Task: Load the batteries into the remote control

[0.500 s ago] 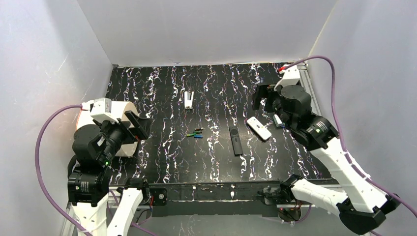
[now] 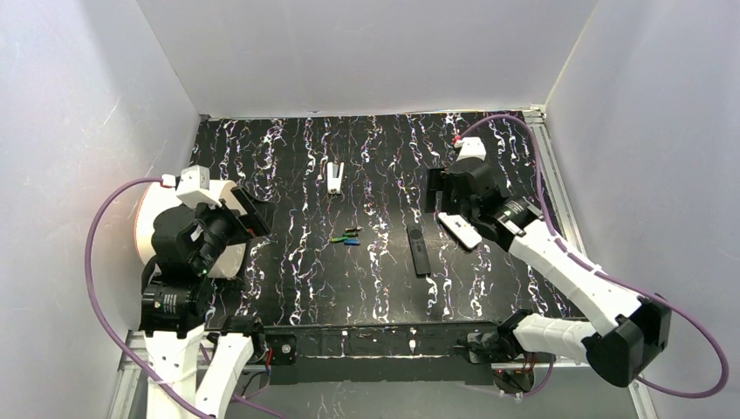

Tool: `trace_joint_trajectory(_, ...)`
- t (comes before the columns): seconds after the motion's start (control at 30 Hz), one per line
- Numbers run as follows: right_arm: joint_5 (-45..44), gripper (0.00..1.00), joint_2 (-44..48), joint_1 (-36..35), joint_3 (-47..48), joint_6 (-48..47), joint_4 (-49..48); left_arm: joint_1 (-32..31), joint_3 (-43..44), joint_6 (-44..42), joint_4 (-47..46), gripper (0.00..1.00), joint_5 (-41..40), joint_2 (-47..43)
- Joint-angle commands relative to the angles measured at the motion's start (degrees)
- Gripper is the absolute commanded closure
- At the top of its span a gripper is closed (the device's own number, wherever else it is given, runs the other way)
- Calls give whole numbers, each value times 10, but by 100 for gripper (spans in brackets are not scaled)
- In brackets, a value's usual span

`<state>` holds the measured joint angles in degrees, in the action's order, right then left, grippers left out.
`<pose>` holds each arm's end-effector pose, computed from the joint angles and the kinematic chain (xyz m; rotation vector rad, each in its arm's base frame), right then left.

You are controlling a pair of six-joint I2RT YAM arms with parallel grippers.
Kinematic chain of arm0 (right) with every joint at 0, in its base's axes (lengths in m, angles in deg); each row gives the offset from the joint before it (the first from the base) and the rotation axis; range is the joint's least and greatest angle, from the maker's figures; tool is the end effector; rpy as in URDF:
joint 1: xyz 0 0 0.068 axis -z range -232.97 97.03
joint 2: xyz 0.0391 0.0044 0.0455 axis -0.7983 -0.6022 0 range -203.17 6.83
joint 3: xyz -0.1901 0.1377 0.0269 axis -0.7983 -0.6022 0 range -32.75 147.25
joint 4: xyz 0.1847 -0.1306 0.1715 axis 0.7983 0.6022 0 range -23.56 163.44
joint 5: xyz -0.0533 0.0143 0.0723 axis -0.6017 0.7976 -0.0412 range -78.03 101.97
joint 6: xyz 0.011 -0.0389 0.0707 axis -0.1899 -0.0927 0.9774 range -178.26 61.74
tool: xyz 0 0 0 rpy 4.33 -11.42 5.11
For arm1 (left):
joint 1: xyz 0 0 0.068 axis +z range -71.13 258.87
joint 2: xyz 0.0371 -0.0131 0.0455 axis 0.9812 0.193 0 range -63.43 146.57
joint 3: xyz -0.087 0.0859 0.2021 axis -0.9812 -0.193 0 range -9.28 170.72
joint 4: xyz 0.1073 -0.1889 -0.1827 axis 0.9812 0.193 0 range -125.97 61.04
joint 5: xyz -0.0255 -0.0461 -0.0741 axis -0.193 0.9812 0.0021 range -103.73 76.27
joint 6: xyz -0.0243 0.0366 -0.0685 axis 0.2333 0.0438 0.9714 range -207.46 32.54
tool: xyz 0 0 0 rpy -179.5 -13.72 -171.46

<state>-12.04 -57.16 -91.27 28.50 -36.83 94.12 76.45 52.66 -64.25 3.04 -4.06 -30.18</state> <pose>0.2625 0.1706 0.2936 -0.0535 2.0571 0.2056 0.1786 -0.0195 0.3934 -0.1961 1.7613 -0.4730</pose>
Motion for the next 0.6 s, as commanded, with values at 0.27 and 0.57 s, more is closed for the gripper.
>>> trace_joint_trajectory(0.27,88,12,-138,-24,-40,43,29,2,-49,33,-161,1,236,104)
trace_joint_trajectory(0.57,72,7,-214,-67,-70,65,9,1,-97,87,-219,1,252,112)
